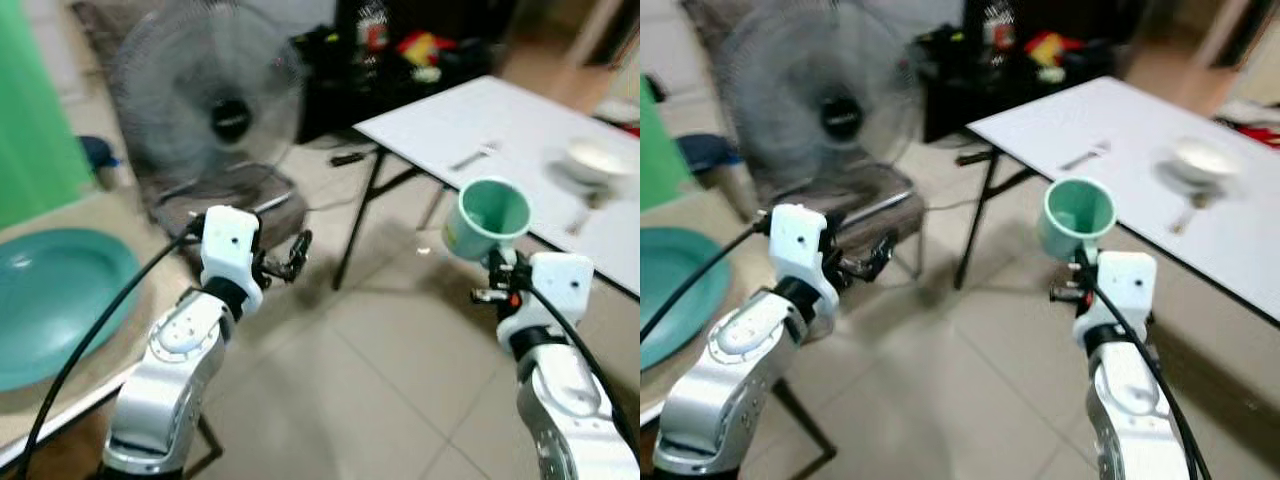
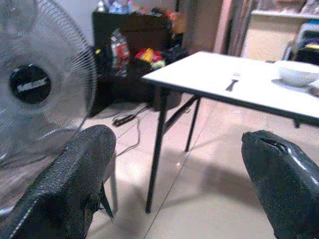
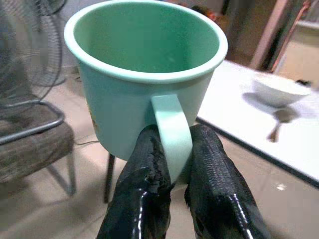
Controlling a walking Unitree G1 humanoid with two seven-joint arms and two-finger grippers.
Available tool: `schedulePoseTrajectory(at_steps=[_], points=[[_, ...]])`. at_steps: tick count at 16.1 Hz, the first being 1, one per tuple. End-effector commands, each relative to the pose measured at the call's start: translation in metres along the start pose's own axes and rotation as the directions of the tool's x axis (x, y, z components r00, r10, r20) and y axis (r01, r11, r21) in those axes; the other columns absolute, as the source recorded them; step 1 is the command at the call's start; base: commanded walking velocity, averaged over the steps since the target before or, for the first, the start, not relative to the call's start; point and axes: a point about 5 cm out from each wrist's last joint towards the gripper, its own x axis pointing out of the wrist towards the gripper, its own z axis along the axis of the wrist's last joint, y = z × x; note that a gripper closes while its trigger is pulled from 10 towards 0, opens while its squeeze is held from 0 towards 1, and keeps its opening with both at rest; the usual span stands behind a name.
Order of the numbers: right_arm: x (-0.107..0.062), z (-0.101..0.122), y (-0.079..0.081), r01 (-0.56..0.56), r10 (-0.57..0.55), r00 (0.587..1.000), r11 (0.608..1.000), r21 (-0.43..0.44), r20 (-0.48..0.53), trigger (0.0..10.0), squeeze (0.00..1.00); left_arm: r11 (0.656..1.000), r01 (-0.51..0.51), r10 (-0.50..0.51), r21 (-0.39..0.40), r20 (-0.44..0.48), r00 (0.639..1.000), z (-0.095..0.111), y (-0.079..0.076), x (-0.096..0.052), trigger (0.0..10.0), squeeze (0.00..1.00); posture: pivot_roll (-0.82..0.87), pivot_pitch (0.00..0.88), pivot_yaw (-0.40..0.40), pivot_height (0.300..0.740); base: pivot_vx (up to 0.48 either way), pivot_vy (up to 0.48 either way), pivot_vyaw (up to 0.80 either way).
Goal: Setting the table
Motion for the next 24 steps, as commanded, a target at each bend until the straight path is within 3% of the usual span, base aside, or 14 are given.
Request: schedulePoseTrajectory(at_steps=[1, 6, 19, 24], points=[[0.004, 0.002, -0.001, -0.002, 0.002, 1.0, 1.0, -0.001, 0.002, 10.0, 0.0, 1.0, 0.002, -0.002, 0.009, 0.015, 1.0, 0.003, 0.001, 0.0, 10.0, 0.0, 0.04, 0.0, -0.092, 0.74, 0.262, 0.0, -0.8], [0.013, 0.003, 0.0, -0.028, 0.028, 1.0, 1.0, 0.005, -0.004, 10.0, 0.0, 0.999, -0.002, 0.001, 0.045, 0.019, 1.0, 0.003, 0.006, -0.001, 10.0, 0.0, 0.06, 0.0, -0.109, 0.74, 0.268, 0.0, -0.73], [0.02, 0.0, 0.002, -0.043, 0.044, 0.999, 0.999, 0.005, -0.015, 10.0, 0.0, 0.998, 0.016, -0.017, 0.056, 0.021, 1.0, 0.004, 0.01, 0.002, 10.0, 0.0, 0.06, 0.0, -0.107, 0.74, 0.269, 0.0, 0.0], [0.026, 0.002, 0.002, -0.052, 0.052, 0.999, 0.999, 0.005, -0.006, 10.0, 0.0, 0.998, 0.024, -0.025, 0.054, 0.022, 0.999, 0.005, 0.011, 0.004, 10.0, 0.0, 0.06, 0.0, -0.106, 0.74, 0.29, 0.0, -0.75]])
